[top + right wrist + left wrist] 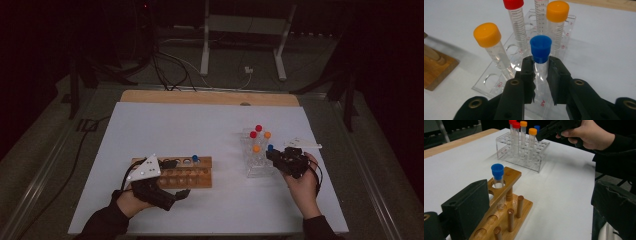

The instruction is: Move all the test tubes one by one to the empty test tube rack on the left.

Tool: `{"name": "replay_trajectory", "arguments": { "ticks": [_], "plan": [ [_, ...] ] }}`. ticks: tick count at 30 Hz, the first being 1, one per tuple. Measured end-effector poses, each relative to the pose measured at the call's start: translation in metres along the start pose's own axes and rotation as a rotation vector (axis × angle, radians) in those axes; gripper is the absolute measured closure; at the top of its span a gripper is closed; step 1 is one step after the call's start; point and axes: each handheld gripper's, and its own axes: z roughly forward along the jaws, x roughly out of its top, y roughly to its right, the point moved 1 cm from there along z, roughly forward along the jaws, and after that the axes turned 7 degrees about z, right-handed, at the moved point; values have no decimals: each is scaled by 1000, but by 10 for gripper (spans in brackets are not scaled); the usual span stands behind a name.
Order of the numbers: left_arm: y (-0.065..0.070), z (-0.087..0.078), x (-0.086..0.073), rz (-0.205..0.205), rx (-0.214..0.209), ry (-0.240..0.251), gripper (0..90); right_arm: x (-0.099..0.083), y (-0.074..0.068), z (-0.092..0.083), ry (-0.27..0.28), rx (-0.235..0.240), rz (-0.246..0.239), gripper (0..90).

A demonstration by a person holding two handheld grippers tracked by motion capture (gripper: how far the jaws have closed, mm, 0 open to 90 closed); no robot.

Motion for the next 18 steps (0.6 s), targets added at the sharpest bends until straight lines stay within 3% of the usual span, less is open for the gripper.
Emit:
{"name": "replay_trajectory", "arguments": {
  "ticks": [8, 18],
  "plan": [
    [-1, 0, 0, -8, -3, 3, 27, 4, -1, -8, 36, -13, -10, 770],
    [0, 0, 1, -7, -11, 0, 27, 17, -14, -40, 117, -34, -69, 770]
  ]
}}
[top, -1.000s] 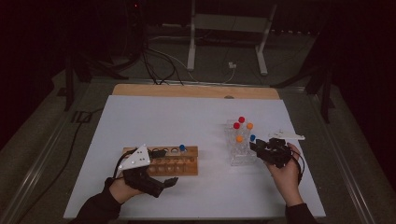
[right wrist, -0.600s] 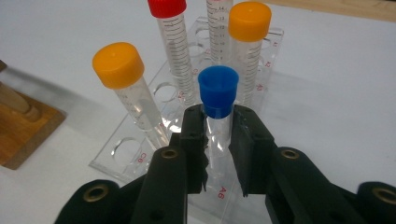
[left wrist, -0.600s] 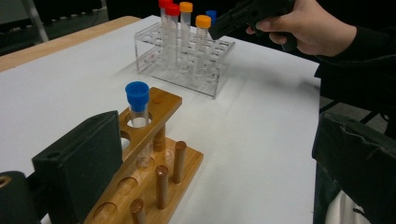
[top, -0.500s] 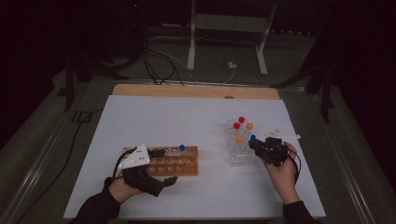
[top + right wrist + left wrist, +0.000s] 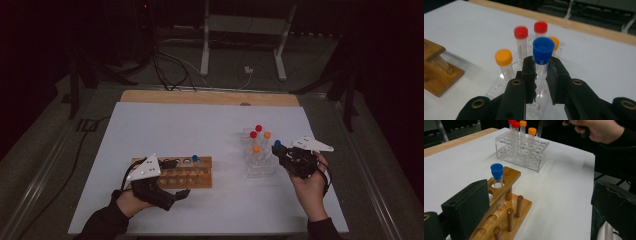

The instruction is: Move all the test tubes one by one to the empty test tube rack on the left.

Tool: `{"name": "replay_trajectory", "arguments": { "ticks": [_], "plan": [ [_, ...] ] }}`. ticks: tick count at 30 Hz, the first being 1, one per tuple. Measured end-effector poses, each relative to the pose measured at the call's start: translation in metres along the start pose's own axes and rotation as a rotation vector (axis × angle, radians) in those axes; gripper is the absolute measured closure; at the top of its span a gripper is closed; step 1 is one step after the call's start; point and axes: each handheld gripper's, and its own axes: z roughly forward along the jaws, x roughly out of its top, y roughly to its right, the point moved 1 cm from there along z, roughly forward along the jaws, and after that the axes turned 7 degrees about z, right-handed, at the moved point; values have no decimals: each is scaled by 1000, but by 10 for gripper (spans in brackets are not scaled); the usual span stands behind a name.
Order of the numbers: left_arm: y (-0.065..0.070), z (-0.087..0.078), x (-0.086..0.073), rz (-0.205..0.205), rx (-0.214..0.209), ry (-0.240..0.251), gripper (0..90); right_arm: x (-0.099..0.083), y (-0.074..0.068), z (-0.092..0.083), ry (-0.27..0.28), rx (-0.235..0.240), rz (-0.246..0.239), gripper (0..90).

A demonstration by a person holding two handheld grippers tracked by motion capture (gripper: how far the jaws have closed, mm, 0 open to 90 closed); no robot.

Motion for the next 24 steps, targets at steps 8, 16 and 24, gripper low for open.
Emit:
{"name": "replay_trajectory", "arguments": {
  "ticks": [8, 16, 24],
  "plan": [
    [1, 0, 2, 1, -8, -3, 27, 12, -14, -25, 39, 21, -40, 770],
    [3, 1, 4, -2, -37, -20, 27, 10, -38, -31, 2, 105, -62, 770],
    [6, 3, 7, 6, -43, -17, 27, -1, -71, -17, -64, 219, -100, 770]
  ]
}}
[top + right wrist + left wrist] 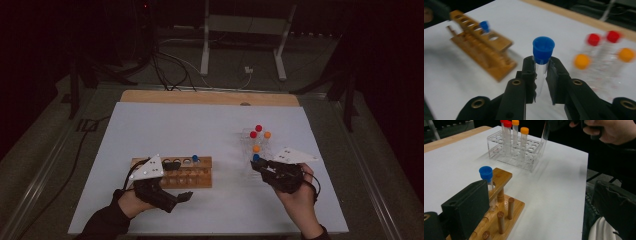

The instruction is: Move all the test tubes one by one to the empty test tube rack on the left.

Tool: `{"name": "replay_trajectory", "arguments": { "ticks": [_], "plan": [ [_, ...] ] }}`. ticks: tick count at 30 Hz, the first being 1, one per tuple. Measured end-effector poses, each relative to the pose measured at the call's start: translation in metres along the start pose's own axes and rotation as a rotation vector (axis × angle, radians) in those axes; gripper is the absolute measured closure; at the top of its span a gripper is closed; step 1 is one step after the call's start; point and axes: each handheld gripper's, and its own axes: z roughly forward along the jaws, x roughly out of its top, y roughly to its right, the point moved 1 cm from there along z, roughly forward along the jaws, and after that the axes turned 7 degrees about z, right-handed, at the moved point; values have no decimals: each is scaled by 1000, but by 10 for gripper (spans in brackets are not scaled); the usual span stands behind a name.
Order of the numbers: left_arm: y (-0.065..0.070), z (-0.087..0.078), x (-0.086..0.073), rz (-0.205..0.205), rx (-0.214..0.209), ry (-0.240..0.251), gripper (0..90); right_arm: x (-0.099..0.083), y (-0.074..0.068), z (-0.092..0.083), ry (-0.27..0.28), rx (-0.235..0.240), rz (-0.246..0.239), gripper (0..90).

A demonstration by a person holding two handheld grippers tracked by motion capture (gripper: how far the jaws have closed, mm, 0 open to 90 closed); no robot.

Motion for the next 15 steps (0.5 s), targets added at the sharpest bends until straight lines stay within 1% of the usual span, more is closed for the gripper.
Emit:
{"name": "replay_trajectory", "arguments": {
  "ticks": [5, 6, 12, 15],
  "plan": [
    [2, 2, 2, 2, -10, -2, 28, -6, -20, 15, -50, 68, -39, 771],
    [2, 2, 3, 5, -11, -4, 28, -7, -24, 18, -58, 81, -55, 770],
    [6, 8, 7, 9, -25, -4, 30, -12, -47, 29, -89, 169, -94, 770],
    [8, 11, 10, 15, -34, -3, 44, -14, -56, 34, -108, 192, -118, 770]
  ]
}}
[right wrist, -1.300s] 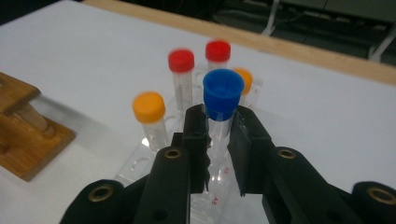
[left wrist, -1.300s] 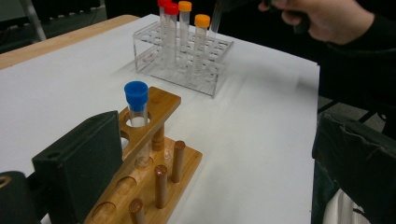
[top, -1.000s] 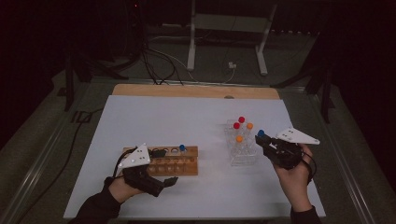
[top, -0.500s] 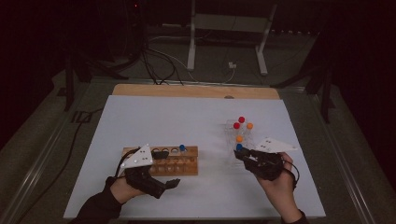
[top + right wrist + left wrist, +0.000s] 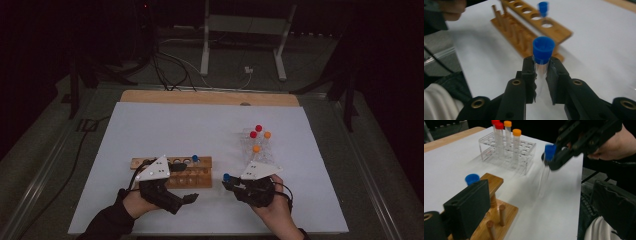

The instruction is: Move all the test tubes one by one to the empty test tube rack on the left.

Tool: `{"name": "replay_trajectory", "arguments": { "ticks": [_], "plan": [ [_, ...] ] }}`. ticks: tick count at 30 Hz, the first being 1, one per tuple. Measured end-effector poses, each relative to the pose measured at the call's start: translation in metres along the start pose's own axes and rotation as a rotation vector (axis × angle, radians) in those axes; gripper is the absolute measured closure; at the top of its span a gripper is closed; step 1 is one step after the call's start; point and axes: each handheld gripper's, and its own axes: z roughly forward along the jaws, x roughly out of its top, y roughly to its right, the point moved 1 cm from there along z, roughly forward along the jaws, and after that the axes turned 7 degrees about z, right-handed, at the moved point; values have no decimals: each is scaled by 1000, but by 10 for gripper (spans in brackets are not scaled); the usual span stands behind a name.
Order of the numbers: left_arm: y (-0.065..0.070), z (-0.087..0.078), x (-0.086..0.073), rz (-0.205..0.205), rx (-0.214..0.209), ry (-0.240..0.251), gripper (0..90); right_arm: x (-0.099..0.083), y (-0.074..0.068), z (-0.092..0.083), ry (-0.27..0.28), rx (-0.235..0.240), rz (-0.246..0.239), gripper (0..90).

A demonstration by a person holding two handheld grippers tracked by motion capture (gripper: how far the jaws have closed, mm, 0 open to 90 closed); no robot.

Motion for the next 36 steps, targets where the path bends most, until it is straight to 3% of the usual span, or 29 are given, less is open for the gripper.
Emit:
{"name": "replay_trajectory", "arguments": {
  "ticks": [6, 13, 20, 22, 23, 36],
  "plan": [
    [1, 7, 5, 6, -21, 8, 95, 1, -12, 7, -11, 33, -23, 770],
    [4, 15, 11, 19, -50, 28, 261, 2, -20, 9, -14, 46, -47, 770],
    [8, 26, 17, 40, -77, 29, 455, 2, -23, 10, -16, 54, -56, 770],
    [9, 28, 18, 48, -83, 32, 475, 2, -23, 9, -15, 53, -56, 770],
    [9, 30, 19, 53, -92, 34, 536, 2, -24, 9, -14, 54, -58, 770],
    [11, 42, 22, 89, -105, 19, 746, 3, -25, 7, -7, 51, -63, 770]
  ]
}}
